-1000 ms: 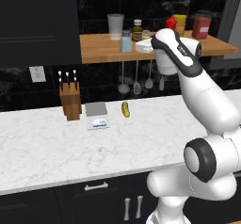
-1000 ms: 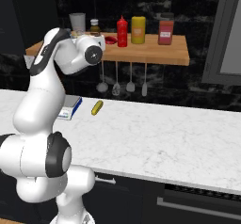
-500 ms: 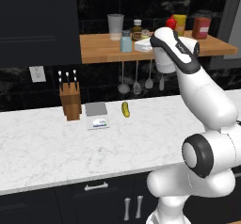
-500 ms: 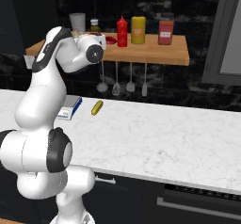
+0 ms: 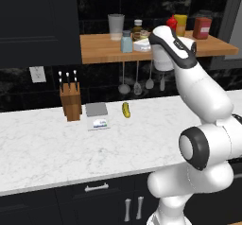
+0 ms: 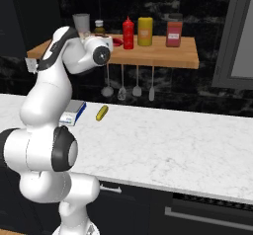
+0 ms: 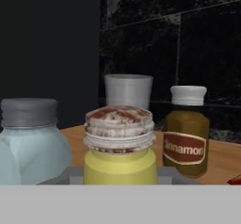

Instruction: Put the shaker and condiment bottle from the counter next to their counterparts in the cabinet.

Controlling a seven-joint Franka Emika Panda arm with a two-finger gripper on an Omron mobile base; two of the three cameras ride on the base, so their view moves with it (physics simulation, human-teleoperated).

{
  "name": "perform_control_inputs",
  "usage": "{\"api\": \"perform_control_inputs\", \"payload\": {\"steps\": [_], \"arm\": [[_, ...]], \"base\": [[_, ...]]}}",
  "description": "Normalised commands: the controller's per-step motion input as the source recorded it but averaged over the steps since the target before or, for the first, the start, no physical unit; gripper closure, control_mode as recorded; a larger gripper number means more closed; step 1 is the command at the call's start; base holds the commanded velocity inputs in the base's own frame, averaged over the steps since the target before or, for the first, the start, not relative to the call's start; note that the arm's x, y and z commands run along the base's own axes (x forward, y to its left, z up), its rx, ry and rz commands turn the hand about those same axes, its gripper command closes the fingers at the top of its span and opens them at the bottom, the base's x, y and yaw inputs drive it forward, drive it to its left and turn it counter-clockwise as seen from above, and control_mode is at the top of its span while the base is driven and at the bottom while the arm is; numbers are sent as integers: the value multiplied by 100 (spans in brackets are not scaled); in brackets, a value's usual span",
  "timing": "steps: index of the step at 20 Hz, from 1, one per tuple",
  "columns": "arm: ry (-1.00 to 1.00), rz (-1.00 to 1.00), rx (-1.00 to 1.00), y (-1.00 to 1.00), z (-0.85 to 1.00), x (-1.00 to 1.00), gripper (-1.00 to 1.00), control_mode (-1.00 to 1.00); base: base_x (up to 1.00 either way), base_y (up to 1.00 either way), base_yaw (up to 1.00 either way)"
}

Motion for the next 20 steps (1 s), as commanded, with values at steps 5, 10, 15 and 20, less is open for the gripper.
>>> {"api": "perform_control_inputs", "payload": {"steps": [5,10,15,20], "arm": [[0,0,0,0,-13,25,100,-100],[0,0,0,0,-9,22,100,-100],[0,0,0,0,-7,11,100,-100],[0,0,0,1,-5,0,-100,-100]], "base": [[0,0,0],[0,0,0],[0,0,0],[0,0,0]]}}
